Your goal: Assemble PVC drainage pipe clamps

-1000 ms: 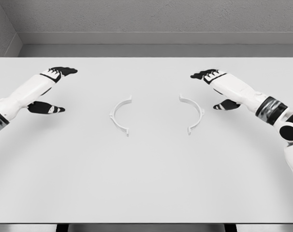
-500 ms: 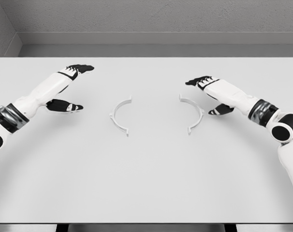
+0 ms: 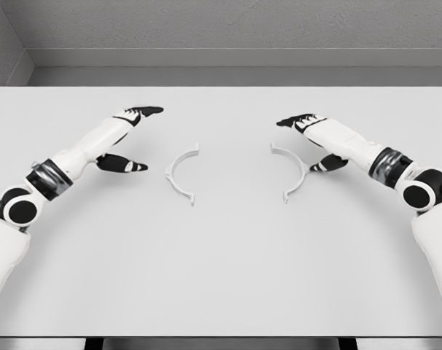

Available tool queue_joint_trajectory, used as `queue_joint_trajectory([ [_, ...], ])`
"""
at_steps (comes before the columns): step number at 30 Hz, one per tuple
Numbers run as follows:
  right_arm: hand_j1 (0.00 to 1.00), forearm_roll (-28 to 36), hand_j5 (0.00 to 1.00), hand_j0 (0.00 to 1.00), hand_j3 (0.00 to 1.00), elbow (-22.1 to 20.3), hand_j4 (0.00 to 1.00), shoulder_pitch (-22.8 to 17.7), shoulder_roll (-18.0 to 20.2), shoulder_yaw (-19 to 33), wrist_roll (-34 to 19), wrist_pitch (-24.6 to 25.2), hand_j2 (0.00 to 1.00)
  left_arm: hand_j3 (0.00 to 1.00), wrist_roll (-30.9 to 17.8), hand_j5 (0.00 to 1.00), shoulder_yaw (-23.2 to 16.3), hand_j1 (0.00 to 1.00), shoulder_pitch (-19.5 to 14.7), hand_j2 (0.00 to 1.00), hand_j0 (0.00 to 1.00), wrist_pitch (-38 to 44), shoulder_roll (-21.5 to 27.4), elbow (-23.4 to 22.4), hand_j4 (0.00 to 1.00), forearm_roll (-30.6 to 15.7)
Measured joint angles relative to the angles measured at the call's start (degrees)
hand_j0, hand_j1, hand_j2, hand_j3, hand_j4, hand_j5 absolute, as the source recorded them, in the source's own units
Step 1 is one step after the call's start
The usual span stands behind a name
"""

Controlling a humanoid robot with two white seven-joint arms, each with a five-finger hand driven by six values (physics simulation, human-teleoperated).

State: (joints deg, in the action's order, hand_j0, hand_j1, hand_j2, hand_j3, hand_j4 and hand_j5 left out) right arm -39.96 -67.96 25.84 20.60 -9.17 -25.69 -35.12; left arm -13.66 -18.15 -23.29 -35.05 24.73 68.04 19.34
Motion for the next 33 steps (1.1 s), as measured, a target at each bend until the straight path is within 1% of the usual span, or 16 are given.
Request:
queue_joint_trajectory([
  [4, 1.00, 0.0, 1.00, 1.00, 1.00, 0.1, 1.00, 0.0, -0.1, 0.0, 0.0, 0.0, 1.00, 1.00, 0.0, 1.00, -1.1, 1.00, -1.0, 1.00, 1.00, 0.0, -1.5, -3.1, 1.00, 0.1],
  [11, 1.00, 0.0, 1.00, 1.00, 1.00, 0.1, 1.00, 0.0, -0.7, -0.3, 0.0, 0.0, 1.00, 1.00, -0.1, 1.00, -1.5, 1.00, -1.8, 1.00, 1.00, 0.0, -3.3, -5.9, 1.00, 0.1],
  [17, 1.00, -0.1, 1.00, 1.00, 1.00, -0.2, 1.00, 0.1, -1.3, -0.7, 0.0, 0.0, 1.00, 1.00, -0.1, 1.00, -1.6, 1.00, -2.4, 1.00, 1.00, 0.0, -3.9, -7.1, 1.00, 0.1],
  [21, 1.00, -0.1, 1.00, 1.00, 1.00, -0.2, 1.00, 1.0, -1.7, -1.5, 0.0, 0.0, 1.00, 1.00, -0.1, 1.00, -1.6, 1.00, -2.6, 1.00, 1.00, 0.0, -4.5, -8.1, 1.00, 0.1],
  [28, 1.00, -0.2, 1.00, 1.00, 1.00, 0.0, 1.00, 1.1, -2.5, -2.3, 0.0, 0.0, 1.00, 1.00, -0.1, 1.00, -1.6, 1.00, -2.6, 1.00, 1.00, 0.0, -5.6, -8.4, 1.00, 0.1],
  [33, 1.00, -0.2, 1.00, 1.00, 1.00, 0.1, 1.00, 2.0, -3.0, -3.3, 0.0, 0.0, 1.00, 1.00, -0.1, 1.00, -1.7, 1.00, -2.6, 1.00, 1.00, 0.0, -6.4, -8.4, 1.00, 0.1],
])
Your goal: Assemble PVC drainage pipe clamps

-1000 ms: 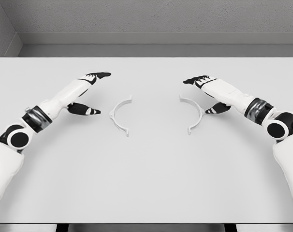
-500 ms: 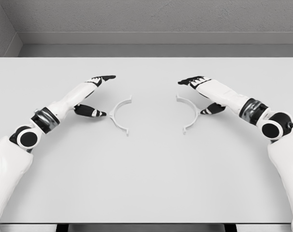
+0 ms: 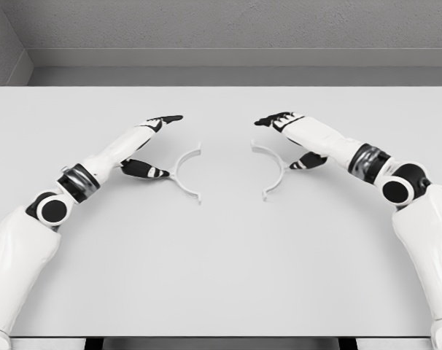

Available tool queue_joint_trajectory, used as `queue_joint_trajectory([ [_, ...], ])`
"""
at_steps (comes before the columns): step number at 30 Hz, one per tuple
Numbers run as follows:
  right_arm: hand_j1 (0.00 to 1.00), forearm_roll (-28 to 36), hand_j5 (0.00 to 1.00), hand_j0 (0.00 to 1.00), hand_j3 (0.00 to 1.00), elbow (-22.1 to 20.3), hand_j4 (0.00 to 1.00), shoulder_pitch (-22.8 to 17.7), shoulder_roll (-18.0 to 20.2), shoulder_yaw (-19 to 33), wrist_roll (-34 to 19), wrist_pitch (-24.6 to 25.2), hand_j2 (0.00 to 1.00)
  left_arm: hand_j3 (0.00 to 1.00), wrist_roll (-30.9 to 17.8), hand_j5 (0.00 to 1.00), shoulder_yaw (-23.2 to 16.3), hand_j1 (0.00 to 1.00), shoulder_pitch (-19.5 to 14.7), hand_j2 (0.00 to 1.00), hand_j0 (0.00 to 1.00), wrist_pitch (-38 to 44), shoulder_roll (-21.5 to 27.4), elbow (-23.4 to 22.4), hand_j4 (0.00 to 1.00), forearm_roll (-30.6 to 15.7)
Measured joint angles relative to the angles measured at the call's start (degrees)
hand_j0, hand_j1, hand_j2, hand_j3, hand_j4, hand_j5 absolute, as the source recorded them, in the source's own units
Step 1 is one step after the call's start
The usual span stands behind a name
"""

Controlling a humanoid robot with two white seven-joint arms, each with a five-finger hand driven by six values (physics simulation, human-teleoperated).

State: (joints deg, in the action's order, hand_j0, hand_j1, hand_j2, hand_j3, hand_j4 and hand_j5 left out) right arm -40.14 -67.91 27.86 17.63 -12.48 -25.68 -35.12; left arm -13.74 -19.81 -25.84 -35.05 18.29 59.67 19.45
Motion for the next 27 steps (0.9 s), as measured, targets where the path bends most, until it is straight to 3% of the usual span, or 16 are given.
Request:
queue_joint_trajectory([
  [21, 1.00, 0.0, 1.00, 1.00, 1.00, 0.1, 1.00, 2.2, -1.9, -2.3, 0.0, 0.7, 1.00, 1.00, 0.0, 1.00, 0.1, 1.00, 0.5, 1.00, 1.00, 0.0, -2.0, 0.5, 1.00, -0.2],
  [27, 1.00, 0.0, 1.00, 1.00, 1.00, 4.0, 1.00, 4.0, -1.2, -2.4, 0.1, 0.9, 1.00, 1.00, 0.0, 1.00, 0.8, 1.00, 0.0, 1.00, 1.00, 0.0, -1.6, 0.4, 1.00, -0.7],
])
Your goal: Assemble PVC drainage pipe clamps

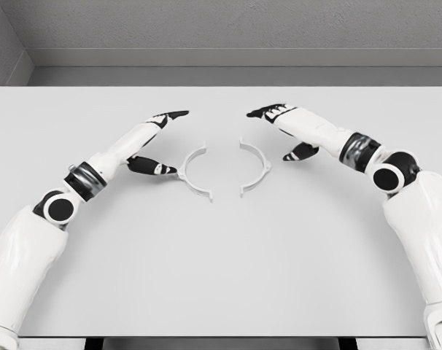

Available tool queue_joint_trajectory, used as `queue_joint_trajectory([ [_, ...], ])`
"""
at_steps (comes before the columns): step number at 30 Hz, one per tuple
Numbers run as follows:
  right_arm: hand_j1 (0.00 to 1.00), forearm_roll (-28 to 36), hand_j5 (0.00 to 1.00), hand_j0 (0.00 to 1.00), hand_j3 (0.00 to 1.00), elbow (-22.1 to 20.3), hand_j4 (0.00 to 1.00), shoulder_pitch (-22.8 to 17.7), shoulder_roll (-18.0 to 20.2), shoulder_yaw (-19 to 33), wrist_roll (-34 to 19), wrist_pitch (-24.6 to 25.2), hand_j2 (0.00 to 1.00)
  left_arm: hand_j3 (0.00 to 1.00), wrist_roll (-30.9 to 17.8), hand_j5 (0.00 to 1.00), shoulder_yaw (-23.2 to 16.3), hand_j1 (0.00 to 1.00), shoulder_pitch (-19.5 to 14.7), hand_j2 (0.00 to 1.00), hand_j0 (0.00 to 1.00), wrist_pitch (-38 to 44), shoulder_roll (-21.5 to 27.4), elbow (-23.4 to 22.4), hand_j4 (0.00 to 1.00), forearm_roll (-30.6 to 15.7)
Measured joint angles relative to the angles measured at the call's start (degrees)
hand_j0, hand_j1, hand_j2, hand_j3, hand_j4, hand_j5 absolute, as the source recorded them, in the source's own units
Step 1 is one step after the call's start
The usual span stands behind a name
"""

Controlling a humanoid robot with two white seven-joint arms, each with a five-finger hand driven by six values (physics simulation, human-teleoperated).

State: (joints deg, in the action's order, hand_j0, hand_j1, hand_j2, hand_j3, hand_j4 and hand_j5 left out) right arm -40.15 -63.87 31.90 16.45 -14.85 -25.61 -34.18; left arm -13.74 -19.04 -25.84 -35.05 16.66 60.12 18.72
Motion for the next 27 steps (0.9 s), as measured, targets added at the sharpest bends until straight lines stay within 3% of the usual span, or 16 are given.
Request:
queue_joint_trajectory([
  [27, 1.00, -1.6, 1.00, 1.00, 1.00, 1.8, 1.00, 1.1, -4.3, -2.1, 0.0, 0.8, 1.00, 1.00, 0.0, 1.00, -0.4, 1.00, -0.2, 1.00, 1.00, 0.0, -1.2, -2.3, 1.00, 0.7],
])
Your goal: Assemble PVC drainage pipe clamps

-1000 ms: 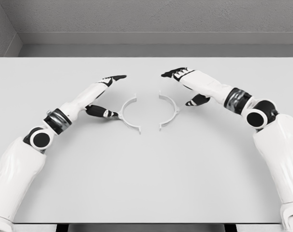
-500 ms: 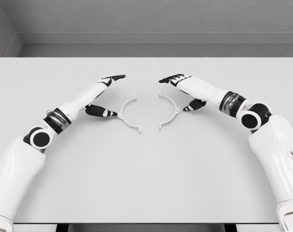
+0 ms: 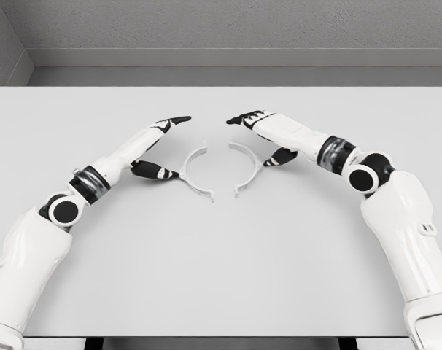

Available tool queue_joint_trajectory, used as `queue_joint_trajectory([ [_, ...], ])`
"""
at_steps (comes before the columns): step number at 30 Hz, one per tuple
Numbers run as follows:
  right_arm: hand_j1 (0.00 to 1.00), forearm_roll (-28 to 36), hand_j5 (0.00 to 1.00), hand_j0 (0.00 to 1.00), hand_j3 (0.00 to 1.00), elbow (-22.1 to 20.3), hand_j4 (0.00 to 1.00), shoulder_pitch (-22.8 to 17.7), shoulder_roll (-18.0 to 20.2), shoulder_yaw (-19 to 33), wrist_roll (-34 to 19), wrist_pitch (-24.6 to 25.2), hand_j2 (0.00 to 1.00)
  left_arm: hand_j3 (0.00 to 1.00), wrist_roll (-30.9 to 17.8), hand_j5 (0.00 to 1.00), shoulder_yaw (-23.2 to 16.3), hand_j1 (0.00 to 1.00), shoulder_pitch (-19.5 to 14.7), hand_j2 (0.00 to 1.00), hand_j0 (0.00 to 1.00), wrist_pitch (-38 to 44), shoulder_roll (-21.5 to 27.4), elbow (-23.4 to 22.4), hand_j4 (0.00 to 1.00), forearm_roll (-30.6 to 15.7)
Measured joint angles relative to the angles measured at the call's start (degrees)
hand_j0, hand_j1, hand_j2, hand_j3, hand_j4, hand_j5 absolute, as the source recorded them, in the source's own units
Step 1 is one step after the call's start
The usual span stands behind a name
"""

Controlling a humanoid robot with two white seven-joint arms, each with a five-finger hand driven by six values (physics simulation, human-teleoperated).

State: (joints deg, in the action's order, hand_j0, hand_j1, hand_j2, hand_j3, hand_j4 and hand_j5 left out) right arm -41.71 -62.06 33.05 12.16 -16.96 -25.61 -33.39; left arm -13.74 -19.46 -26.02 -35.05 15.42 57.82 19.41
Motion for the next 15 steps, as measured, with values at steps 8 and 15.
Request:
queue_joint_trajectory([
  [8, 1.00, -0.1, 1.00, 1.00, 1.00, -0.3, 1.00, 0.1, -1.2, -1.1, -0.1, 0.0, 1.00, 1.00, 0.0, 1.00, 0.0, 1.00, 0.1, 1.00, 1.00, 0.0, -0.8, 0.1, 1.00, 0.0],
  [15, 1.00, 0.0, 1.00, 1.00, 1.00, -0.4, 1.00, 0.9, -0.9, -0.6, -0.1, 0.0, 1.00, 1.00, 0.0, 1.00, -0.1, 1.00, 0.4, 1.00, 1.00, 0.0, -1.4, 0.1, 1.00, 0.1],
])
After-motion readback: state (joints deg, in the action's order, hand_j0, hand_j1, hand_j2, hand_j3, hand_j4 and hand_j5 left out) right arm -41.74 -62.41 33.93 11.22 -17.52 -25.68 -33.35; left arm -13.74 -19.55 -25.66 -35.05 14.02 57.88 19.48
